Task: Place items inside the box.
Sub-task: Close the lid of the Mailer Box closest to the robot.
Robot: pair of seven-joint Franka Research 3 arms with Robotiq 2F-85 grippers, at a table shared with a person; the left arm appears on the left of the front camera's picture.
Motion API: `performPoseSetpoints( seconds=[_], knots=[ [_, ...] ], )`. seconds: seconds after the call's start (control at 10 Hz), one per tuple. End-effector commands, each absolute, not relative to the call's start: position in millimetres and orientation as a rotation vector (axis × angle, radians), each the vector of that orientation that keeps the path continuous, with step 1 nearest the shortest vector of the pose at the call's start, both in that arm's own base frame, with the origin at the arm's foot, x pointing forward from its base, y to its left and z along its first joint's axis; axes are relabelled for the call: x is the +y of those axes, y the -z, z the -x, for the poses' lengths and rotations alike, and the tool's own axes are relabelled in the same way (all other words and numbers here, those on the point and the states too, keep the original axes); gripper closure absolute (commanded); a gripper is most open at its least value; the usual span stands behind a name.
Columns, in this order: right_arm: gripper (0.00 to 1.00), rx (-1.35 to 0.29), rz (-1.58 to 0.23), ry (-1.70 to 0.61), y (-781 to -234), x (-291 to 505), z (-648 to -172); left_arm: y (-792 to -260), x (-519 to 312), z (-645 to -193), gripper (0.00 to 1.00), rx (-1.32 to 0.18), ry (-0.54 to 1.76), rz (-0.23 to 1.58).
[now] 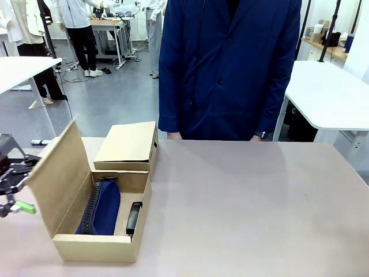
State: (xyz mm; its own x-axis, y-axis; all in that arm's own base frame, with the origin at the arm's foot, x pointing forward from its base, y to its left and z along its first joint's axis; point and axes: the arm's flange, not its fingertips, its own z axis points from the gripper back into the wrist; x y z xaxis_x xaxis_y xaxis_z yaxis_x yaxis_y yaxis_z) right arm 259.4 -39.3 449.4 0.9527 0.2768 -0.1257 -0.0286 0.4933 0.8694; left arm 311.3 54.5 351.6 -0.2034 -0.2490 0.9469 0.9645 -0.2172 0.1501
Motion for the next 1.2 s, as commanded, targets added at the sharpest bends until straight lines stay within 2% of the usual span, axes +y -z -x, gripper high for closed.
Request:
performPoseSetpoints(
  seconds=[0.0, 0.3, 0.7, 0.9, 1.1],
  knots=[
    [0.00, 0.252, -1.062, -0.201, -450.4, -39.8, -259.0, -294.8, 8.8, -267.1, 0.00, -1.091, 1.638, 1.023],
    [0.00, 0.252, -1.062, -0.201, -450.4, -39.8, -259.0, -263.2, -21.8, -263.8, 0.00, -1.032, 1.661, 0.993],
    [0.00, 0.252, -1.062, -0.201, -450.4, -39.8, -259.0, -251.8, -31.7, -265.6, 0.00, -1.167, 1.627, 0.949],
    [0.00, 0.252, -1.062, -0.201, -450.4, -39.8, -259.0, -236.8, -32.8, -270.1, 0.00, -1.111, 1.612, 0.960],
    [0.00, 0.252, -1.062, -0.201, -450.4, -39.8, -259.0, -220.9, -35.1, -269.2, 0.00, -1.099, 1.638, 0.898]
  ],
)
